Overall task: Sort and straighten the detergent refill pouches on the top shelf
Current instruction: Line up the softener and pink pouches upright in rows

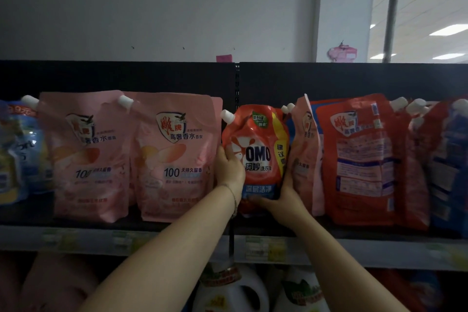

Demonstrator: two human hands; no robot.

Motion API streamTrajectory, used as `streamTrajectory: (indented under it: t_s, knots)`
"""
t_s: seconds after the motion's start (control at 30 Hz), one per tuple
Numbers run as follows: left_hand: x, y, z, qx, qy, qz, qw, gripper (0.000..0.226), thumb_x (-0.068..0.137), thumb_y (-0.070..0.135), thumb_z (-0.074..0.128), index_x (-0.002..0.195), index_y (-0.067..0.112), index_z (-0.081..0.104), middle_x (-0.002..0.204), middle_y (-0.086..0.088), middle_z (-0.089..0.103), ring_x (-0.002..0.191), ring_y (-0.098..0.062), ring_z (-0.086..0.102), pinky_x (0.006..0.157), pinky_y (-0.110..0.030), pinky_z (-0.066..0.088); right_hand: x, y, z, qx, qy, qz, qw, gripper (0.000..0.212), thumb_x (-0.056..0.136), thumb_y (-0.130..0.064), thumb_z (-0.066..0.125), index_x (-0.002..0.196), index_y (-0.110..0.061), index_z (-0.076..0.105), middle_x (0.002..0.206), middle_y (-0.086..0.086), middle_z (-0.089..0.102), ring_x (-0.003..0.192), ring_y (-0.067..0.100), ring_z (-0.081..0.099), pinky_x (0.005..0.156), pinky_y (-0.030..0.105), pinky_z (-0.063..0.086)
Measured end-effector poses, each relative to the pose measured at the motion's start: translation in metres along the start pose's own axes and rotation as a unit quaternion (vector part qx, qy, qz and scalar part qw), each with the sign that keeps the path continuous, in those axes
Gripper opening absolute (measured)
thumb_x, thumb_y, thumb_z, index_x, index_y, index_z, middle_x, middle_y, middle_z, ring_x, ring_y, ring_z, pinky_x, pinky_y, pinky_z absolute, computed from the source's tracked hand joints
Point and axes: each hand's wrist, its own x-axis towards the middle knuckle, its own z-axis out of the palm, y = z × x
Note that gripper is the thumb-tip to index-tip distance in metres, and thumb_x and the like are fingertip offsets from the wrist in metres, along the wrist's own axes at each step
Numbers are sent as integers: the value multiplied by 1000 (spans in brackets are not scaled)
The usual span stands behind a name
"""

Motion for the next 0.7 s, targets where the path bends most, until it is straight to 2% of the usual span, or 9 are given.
streamTrajectory:
  t_s: [0.1, 0.2, 0.33, 0.4, 0.47, 0.53, 0.6, 0.7]
  knots:
    - [-4, -13, -3, 37, -37, 100, 994, 51, 103, 24, 37, 151, 20, 19, 151, 1, 32, 141, -17, 29, 109, -30, 27, 5, 4, 0, 7, 6, 12, 1000, 108, 65, -26, 87, 147, -19, 17, 134, -7, 42, 124, 12, 45, 95, 23, 40]
    - [-13, -35, -11, 127, -90, 167, 973, 82, 97, 19, 51, 152, 20, -10, 159, 2, 5, 145, -10, 6, 117, -30, 14, 7, 7, 2, -8, 27, 34, 999, 110, 58, -36, 89, 144, -19, 23, 141, 2, 42, 129, 23, 45, 103, 37, 43]
    - [-21, -59, -24, 366, -99, 240, 893, 83, 99, 33, 44, 150, 16, -20, 157, -2, -27, 142, -12, -26, 114, -28, -14, 5, 6, 6, -51, 67, 31, 996, 101, 63, -37, 87, 138, -13, 25, 139, 9, 43, 126, 28, 46, 102, 41, 44]
    - [-22, -61, -23, 419, -123, 268, 859, 83, 99, 34, 40, 146, 20, -26, 152, 0, -37, 138, -13, -33, 115, -33, -14, 4, 6, 7, -63, 84, 27, 994, 95, 65, -36, 86, 134, -10, 26, 136, 11, 45, 124, 29, 48, 99, 40, 45]
    - [-25, -63, -18, 459, -156, 317, 815, 79, 100, 28, 35, 143, 25, -31, 148, 4, -42, 137, -13, -36, 117, -38, -10, 2, 7, 8, -55, 83, 11, 995, 96, 69, -33, 83, 138, -11, 20, 138, 9, 42, 127, 27, 45, 100, 37, 42]
    - [-27, -66, -14, 487, -182, 383, 764, 82, 98, 18, 33, 142, 29, -35, 147, 9, -44, 138, -10, -36, 117, -38, -11, 0, 5, 6, -29, 59, -23, 998, 110, 74, -27, 81, 148, -19, 0, 140, -2, 33, 131, 16, 36, 102, 30, 34]
    - [-25, -71, -14, 495, -188, 426, 734, 82, 95, 18, 32, 144, 30, -33, 153, 11, -35, 142, -9, -27, 115, -39, -7, -2, 5, 2, -16, 26, -49, 998, 123, 76, -20, 79, 147, -28, -22, 143, -7, 22, 133, 10, 26, 107, 28, 27]
    - [-21, -74, -14, 505, -189, 443, 716, 61, 96, 33, 30, 153, 20, 12, 159, 4, 5, 146, -15, 2, 113, -44, 17, 0, 8, -1, -85, -2, -79, 993, 127, 79, -10, 73, 134, -43, -36, 159, 7, 3, 145, 23, 17, 117, 40, 23]
